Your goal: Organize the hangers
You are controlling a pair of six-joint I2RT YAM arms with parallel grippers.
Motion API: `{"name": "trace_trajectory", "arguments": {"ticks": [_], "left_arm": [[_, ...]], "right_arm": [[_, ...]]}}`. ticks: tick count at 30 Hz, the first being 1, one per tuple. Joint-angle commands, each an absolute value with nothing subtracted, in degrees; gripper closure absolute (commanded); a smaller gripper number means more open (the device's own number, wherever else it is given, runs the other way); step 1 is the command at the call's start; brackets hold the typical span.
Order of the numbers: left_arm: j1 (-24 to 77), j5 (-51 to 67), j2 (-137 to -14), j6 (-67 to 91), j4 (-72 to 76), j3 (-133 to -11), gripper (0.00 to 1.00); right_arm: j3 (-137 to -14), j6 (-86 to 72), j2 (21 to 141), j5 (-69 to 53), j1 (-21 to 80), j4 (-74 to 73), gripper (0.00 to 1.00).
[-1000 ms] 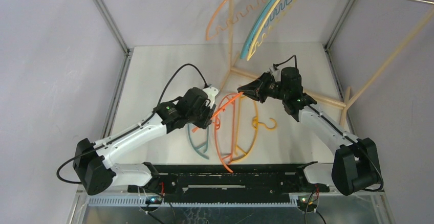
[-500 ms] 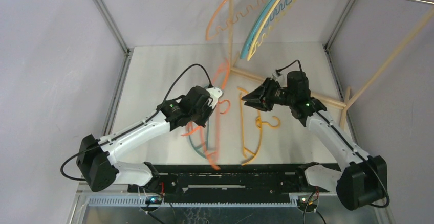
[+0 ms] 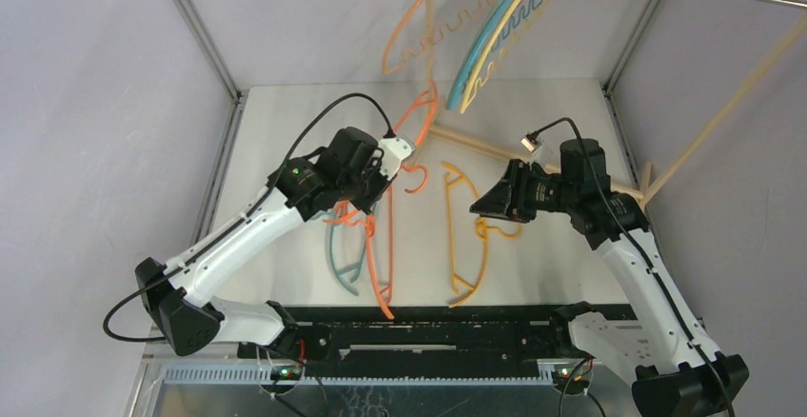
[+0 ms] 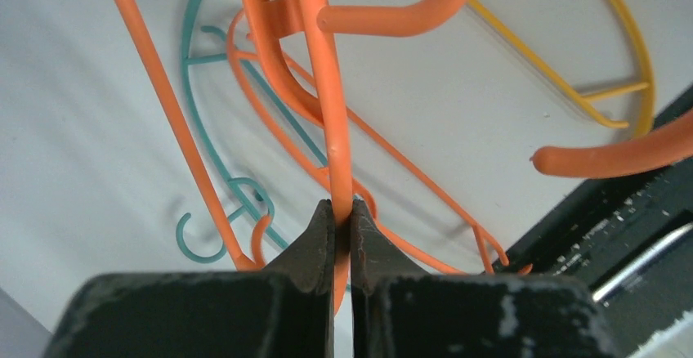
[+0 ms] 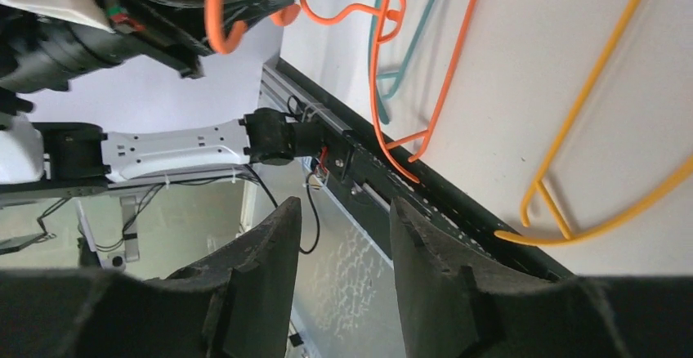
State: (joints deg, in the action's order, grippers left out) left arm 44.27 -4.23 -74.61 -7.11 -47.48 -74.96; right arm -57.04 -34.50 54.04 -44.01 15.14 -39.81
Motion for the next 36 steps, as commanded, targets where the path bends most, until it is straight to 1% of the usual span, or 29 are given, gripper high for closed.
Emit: {"name": "trace_trajectory", "arguments": {"ticks": [1, 3, 7, 10, 12, 14, 18, 19, 22, 23, 27, 31, 34, 36], "left_arm": [[44.12, 4.41, -75.33, -11.79, -54.13, -81.21, 1.00], [44.12, 8.10, -75.05, -12.01, -56.01, -82.67, 1.00], [44.17, 15.40, -75.41, -14.04, -62.79, -84.84, 1.00], [44.71, 20.30, -74.30, -13.92, -63.52, -82.37, 1.00], [45.05, 24.97, -75.31, -13.48, -65.28, -81.25, 1.00], [46.85, 26.61, -76.86, -13.52, -66.90, -80.95, 1.00], [50.08, 31.12, -81.66, -14.36, -69.59, -83.10, 1.00], [50.89, 31.77, -82.71, -14.72, -70.07, -83.96, 1.00], [52.72, 33.11, -85.32, -15.79, -70.98, -86.47, 1.00], [52.93, 33.29, -86.06, -16.12, -71.35, -87.27, 1.00], [53.47, 34.13, -87.70, -17.20, -73.26, -90.82, 1.00], [53.77, 35.50, -87.80, -17.58, -74.68, -93.05, 1.00], [54.11, 35.22, -87.32, -17.73, -75.12, -93.19, 1.00], [54.14, 35.16, -86.59, -17.85, -75.15, -92.81, 1.00]], "right_arm": [[-60.74, -27.84, 53.29, -43.58, 13.99, -43.16, 0.48], [-62.55, -25.47, 53.52, -42.55, 14.06, -44.79, 0.48], [-67.19, -17.40, 53.24, -36.38, 14.74, -49.65, 0.48], [-70.05, -10.38, 52.14, -31.09, 16.62, -52.85, 0.49], [-70.31, -5.80, 50.13, -26.37, 18.68, -53.95, 0.49], [-70.31, -1.19, 47.36, -22.16, 20.44, -53.77, 0.49], [-68.05, 7.36, 41.27, -20.19, 22.47, -50.56, 0.49], [-66.64, 8.90, 39.19, -19.86, 23.17, -48.89, 0.49], [-64.89, 11.06, 36.43, -17.58, 23.83, -46.26, 0.38], [-64.71, 11.87, 36.36, -17.73, 23.90, -46.06, 0.37], [-64.60, 15.62, 38.61, -19.93, 25.00, -47.59, 0.36], [-63.26, 20.50, 39.91, -18.29, 29.41, -46.50, 0.35], [-62.05, 26.59, 40.86, -17.92, 33.94, -46.41, 0.35], [-61.11, 30.30, 41.49, -14.22, 38.41, -45.30, 0.34]]}}
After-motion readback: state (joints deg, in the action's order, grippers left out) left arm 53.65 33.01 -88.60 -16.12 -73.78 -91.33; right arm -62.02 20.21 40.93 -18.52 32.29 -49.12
